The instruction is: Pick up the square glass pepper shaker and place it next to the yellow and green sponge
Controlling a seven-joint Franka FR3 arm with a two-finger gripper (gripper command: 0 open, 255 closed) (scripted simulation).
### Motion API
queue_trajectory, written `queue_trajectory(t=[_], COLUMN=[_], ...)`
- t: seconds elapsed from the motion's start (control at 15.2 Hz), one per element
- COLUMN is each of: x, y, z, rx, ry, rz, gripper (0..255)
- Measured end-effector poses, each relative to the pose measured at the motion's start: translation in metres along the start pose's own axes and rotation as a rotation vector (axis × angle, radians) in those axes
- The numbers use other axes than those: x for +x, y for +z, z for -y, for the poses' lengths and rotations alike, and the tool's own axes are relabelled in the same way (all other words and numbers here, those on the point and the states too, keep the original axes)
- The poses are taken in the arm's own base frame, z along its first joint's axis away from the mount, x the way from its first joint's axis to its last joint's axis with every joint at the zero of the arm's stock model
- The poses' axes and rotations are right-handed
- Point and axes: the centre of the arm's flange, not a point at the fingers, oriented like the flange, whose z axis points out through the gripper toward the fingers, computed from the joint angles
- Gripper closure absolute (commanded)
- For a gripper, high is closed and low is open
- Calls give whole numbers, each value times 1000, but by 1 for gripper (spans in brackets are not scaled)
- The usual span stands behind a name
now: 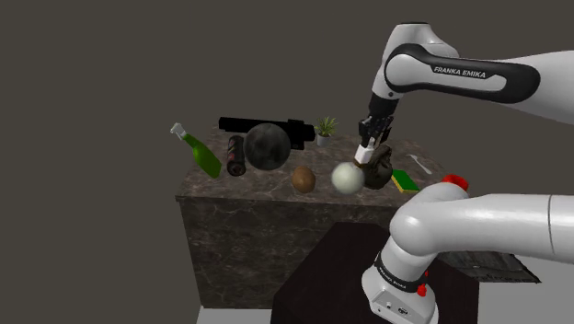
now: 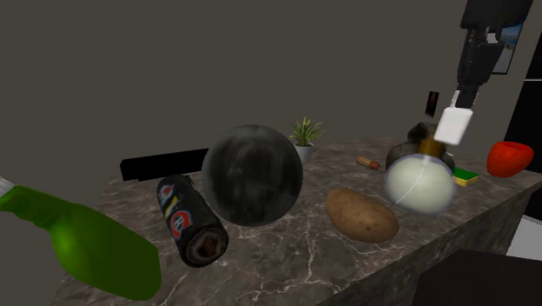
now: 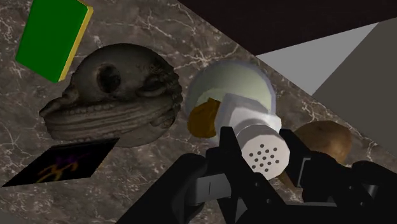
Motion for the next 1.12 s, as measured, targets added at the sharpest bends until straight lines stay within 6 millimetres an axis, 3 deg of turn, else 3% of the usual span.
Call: queue_trajectory(t=[1.12], x=[-121], y=[-1], z=[-184], rx=[0], ry=[-1], rz=[-1], gripper=[255])
